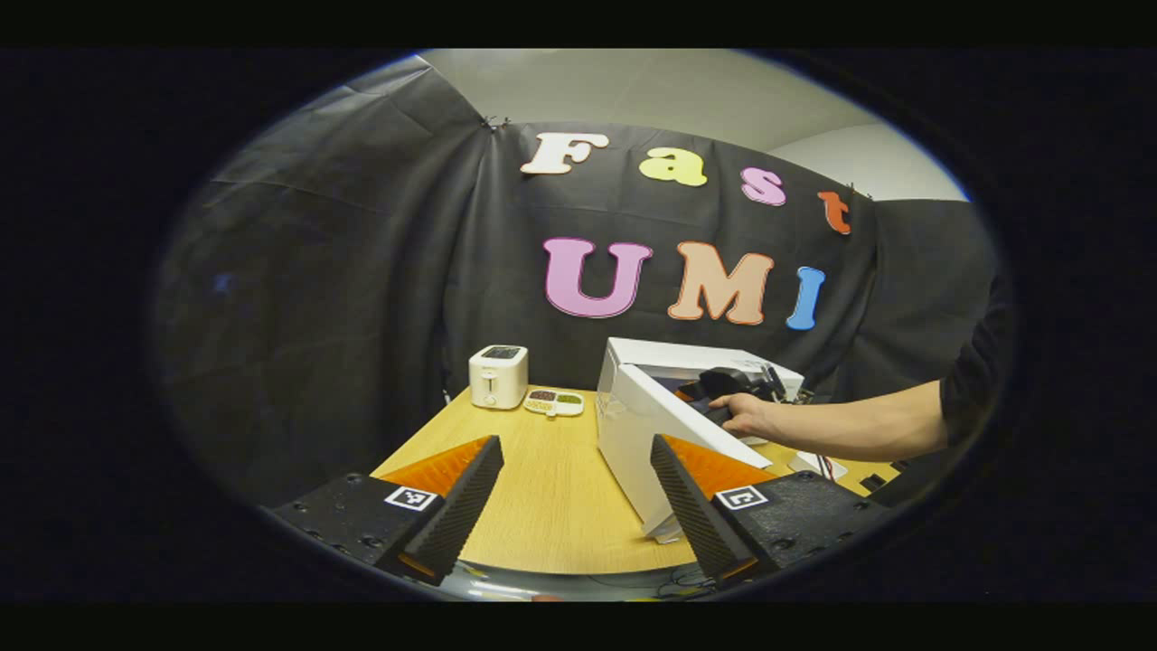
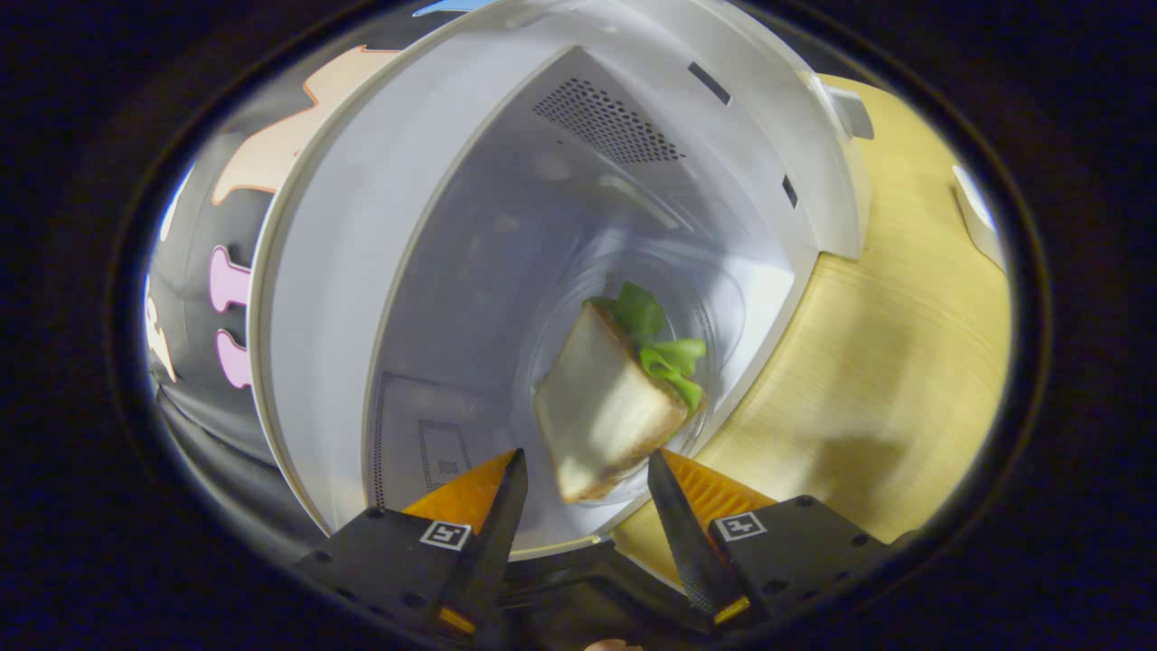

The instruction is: Open the microwave oven with the left hand, put the food in, and close the microwave oven.

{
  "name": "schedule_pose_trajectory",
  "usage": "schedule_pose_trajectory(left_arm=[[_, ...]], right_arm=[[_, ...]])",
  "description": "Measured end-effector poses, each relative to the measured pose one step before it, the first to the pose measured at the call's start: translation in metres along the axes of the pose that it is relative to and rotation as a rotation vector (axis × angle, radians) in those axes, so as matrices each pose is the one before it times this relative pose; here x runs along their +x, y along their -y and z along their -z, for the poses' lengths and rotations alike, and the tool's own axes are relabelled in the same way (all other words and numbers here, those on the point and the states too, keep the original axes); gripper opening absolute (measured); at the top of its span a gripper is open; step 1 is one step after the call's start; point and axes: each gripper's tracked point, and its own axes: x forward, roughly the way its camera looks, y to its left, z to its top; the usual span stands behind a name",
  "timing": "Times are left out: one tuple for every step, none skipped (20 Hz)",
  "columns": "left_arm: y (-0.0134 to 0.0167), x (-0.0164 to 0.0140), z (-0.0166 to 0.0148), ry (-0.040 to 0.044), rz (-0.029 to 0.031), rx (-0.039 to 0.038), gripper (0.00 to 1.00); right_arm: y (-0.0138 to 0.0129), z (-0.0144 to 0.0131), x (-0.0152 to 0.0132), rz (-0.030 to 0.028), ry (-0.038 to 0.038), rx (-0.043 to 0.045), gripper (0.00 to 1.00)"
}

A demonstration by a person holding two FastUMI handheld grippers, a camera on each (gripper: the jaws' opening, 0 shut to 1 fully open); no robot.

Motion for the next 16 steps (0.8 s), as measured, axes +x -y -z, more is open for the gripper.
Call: schedule_pose_trajectory(left_arm=[[0.00101, -0.00081, -0.00114, 0.00472, 0.0026, 0.00086, 0.95], [0.00073, -0.00031, -0.00159, 0.00434, 0.00253, 0.0002, 0.96], [0.00098, -0.00019, 0.00044, -0.00145, 0.00263, 0.00008, 0.96], [0.00062, -0.00181, 0.00046, 0.00059, 0.00447, 0.00035, 0.94], [0.00129, -0.00187, 0.00147, 0.00054, 0.00309, 0.00098, 0.96], [0.00081, -0.00056, 0.00169, -0.00029, 0.00398, 0.00044, 0.96], [0.00177, -0.00009, 0.00017, -0.00012, 0.00627, 0.00064, 0.96], [0.00116, 0.00109, 0.00044, -0.00242, 0.00505, 0.00251, 0.96], [0.00125, 0.00061, 0.00208, -0.00475, 0.00748, 0.00402, 0.96], [0.00159, 0.00054, 0.00272, -0.00573, 0.00667, 0.00475, 0.94], [0.00081, 0.00124, 0.00107, -0.00009, 0.0062, 0.0022, 0.96], [0.00149, 0.00147, 0.00029, -0.00107, 0.00795, 0.00123, 0.94], [0.00144, 0.00177, 0.00124, -0.00083, 0.00577, 0.00318, 0.94], [0.00175, 0.00168, -0.00069, 0.00174, 0.00437, 0.00549, 0.96], [0.00015, 0.00306, -0.00022, 0.00218, 0.00062, 0.00817, 0.94], [0.00032, 0.00217, 0.0001, 0.00038, 0.00137, 0.00846, 0.96]], right_arm=[[0.00163, 0.0013, -0.00328, 0.00001, -0.00618, 0.01005, 0.83], [0.00027, -0.00201, -0.00176, -0.00531, 0.01047, -0.00507, 0.83], [0.00038, -0.0022, -0.00426, -0.0014, 0.01266, -0.02084, 0.83], [0.00065, -0.00269, -0.0032, 0.00025, 0.01226, -0.02468, 0.83], [0.0009, -0.00067, -0.00628, -0.00569, 0.00452, -0.01991, 0.82], [0.00079, -0.00075, -0.0057, -0.00635, 0.00317, -0.01892, 0.82], [0.00141, -0.00209, -0.00676, -0.00566, 0.00982, -0.02273, 0.83], [0.00128, -0.00452, -0.00692, -0.00723, 0.01285, -0.02746, 0.83], [0.00047, -0.00452, -0.00779, -0.00983, 0.01815, -0.02981, 0.83], [-0.00001, -0.00584, -0.00705, -0.01686, 0.02101, -0.03108, 0.83], [0.00047, -0.00318, -0.00967, -0.01378, 0.01188, -0.03751, 0.83], [0.00144, -0.00471, -0.0101, -0.01405, 0.01038, -0.04558, 0.83], [0.00262, -0.00636, -0.01041, -0.00807, 0.02481, -0.04657, 0.83], [0.00121, -0.01009, -0.01002, -0.01533, 0.03733, -0.04477, 0.71], [-0.00009, -0.00899, -0.01176, -0.01728, 0.03449, -0.04488, 0.71], [-0.00197, -0.00997, -0.01214, -0.02597, 0.02735, -0.03803, 0.71]])
